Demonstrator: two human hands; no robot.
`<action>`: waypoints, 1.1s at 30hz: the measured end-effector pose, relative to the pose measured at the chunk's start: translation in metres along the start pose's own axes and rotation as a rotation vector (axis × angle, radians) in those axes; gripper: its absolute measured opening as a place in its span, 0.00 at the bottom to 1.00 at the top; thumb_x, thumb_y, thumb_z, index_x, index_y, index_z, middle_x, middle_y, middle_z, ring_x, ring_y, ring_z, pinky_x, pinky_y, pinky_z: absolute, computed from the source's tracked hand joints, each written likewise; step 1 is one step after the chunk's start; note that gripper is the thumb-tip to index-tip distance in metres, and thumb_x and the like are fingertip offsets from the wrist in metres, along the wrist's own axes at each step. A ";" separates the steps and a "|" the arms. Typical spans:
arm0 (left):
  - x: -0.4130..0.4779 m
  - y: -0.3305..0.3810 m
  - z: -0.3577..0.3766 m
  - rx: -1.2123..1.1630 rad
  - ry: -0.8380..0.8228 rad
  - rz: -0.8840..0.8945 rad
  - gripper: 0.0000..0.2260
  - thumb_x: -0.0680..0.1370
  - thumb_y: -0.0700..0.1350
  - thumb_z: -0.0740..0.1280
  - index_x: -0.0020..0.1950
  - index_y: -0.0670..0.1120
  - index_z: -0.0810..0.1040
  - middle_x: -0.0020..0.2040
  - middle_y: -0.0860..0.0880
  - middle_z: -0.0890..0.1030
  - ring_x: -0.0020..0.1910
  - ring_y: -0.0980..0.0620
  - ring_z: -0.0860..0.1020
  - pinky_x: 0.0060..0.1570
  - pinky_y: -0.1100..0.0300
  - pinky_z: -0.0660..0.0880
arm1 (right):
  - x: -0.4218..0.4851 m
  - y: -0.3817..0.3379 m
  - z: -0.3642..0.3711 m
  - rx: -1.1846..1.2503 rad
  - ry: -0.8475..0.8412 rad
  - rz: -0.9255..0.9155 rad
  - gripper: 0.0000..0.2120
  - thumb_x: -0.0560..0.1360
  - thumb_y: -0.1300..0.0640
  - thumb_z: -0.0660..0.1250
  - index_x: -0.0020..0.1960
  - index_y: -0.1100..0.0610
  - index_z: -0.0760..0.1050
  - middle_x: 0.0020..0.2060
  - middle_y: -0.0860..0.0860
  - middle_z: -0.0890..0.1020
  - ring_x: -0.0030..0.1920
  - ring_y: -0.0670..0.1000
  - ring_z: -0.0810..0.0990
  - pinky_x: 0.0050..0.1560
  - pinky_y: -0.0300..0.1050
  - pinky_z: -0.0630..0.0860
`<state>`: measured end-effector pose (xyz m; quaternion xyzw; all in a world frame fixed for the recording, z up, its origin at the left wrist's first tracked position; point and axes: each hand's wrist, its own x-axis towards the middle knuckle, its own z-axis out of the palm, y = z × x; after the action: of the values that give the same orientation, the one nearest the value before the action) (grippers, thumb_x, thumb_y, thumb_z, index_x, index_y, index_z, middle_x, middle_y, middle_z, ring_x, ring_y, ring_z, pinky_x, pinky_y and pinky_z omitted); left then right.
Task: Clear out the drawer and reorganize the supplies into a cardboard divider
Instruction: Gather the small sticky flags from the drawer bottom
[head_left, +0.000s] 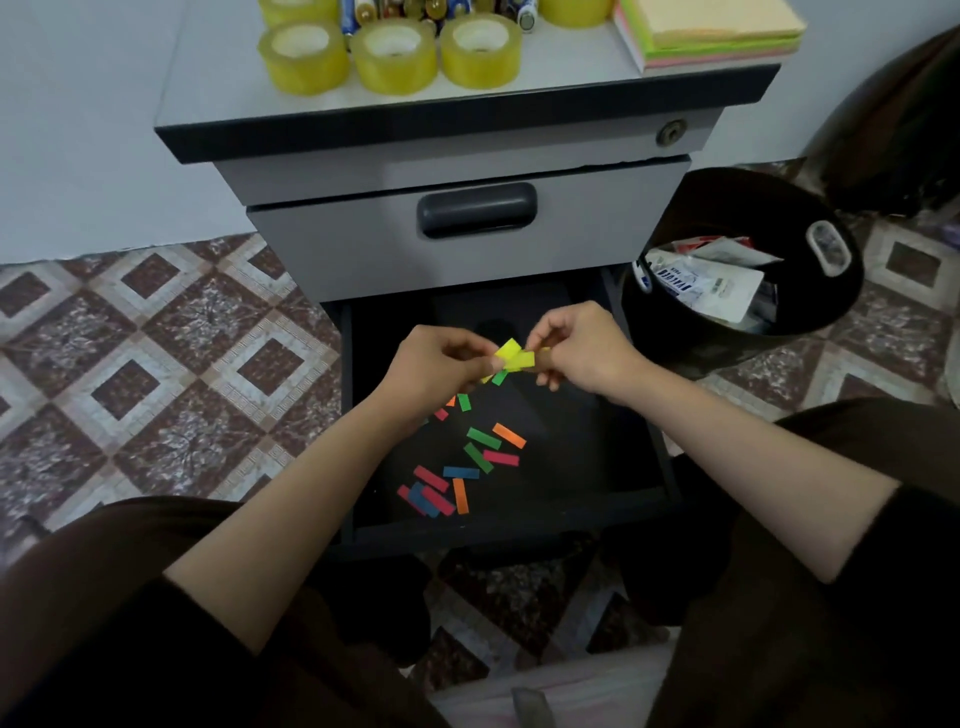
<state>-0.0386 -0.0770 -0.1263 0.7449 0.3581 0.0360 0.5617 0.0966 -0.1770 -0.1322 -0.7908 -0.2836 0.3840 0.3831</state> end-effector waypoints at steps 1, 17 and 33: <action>0.001 0.003 0.000 -0.015 0.021 0.003 0.05 0.74 0.40 0.69 0.49 0.43 0.81 0.38 0.52 0.79 0.35 0.60 0.76 0.34 0.72 0.73 | 0.002 0.000 0.000 0.023 -0.010 0.008 0.12 0.70 0.72 0.69 0.34 0.59 0.75 0.20 0.48 0.77 0.20 0.42 0.76 0.23 0.34 0.72; 0.023 0.013 -0.007 0.034 0.100 0.048 0.07 0.74 0.39 0.70 0.51 0.44 0.81 0.39 0.53 0.80 0.36 0.60 0.78 0.37 0.73 0.75 | 0.014 -0.021 -0.012 0.374 -0.155 -0.005 0.05 0.75 0.69 0.63 0.46 0.66 0.78 0.38 0.60 0.82 0.34 0.51 0.83 0.42 0.41 0.82; 0.025 0.002 -0.001 0.498 0.217 0.439 0.21 0.69 0.48 0.74 0.61 0.44 0.78 0.56 0.49 0.79 0.52 0.54 0.77 0.52 0.69 0.71 | 0.013 -0.020 -0.006 0.310 -0.048 -0.014 0.10 0.74 0.72 0.65 0.44 0.59 0.71 0.33 0.59 0.79 0.24 0.47 0.80 0.27 0.38 0.78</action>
<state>-0.0194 -0.0617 -0.1333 0.9103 0.2446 0.1465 0.3002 0.1058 -0.1588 -0.1187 -0.7106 -0.2356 0.4393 0.4965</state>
